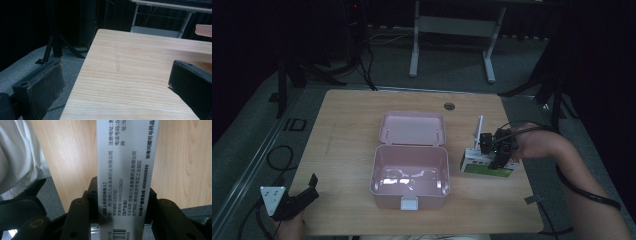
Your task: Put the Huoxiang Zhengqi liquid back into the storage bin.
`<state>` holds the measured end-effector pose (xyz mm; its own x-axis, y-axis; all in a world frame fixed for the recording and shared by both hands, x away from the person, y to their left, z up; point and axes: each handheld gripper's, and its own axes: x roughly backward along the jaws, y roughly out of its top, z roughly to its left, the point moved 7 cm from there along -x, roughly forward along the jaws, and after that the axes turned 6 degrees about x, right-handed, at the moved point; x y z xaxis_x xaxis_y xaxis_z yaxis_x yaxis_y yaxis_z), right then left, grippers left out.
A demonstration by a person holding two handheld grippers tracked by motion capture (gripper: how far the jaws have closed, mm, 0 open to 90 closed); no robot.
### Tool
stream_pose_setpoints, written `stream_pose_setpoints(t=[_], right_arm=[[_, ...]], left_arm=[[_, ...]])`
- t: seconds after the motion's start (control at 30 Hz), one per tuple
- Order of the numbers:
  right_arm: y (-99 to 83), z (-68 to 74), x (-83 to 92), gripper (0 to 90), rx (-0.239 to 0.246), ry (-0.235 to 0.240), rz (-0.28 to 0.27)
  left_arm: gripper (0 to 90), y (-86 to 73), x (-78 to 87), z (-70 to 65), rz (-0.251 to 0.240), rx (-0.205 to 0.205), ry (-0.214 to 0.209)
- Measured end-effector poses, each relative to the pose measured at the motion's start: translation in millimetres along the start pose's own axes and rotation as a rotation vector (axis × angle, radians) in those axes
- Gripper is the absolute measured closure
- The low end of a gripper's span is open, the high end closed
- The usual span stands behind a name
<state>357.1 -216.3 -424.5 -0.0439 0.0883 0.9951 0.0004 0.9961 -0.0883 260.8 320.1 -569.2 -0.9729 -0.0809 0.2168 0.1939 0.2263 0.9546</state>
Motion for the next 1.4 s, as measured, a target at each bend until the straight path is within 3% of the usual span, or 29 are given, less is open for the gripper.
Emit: stream_pose_setpoints(t=[0.27,0.57,0.87,1.4], right_arm=[[19.7,-1.2,28.0,62.8,0.03,-0.041,-0.011],[45.2,-2.7,44.1,62.8,0.046,-0.044,-0.039],[81.1,2.1,51.2,62.9,0.101,-0.038,-0.041],[132.1,3.4,46.6,62.9,0.133,-0.013,-0.035]], left_arm=[[0.2,0.1,0.3,0.5,0.002,0.0,0.0],[0.2,0.0,0.7,0.5,0.002,-0.001,-0.003],[0.2,-0.1,0.5,0.3,0.002,-0.002,-0.004],[0.2,-0.1,0.7,0.2,0.002,-0.005,-0.007]])
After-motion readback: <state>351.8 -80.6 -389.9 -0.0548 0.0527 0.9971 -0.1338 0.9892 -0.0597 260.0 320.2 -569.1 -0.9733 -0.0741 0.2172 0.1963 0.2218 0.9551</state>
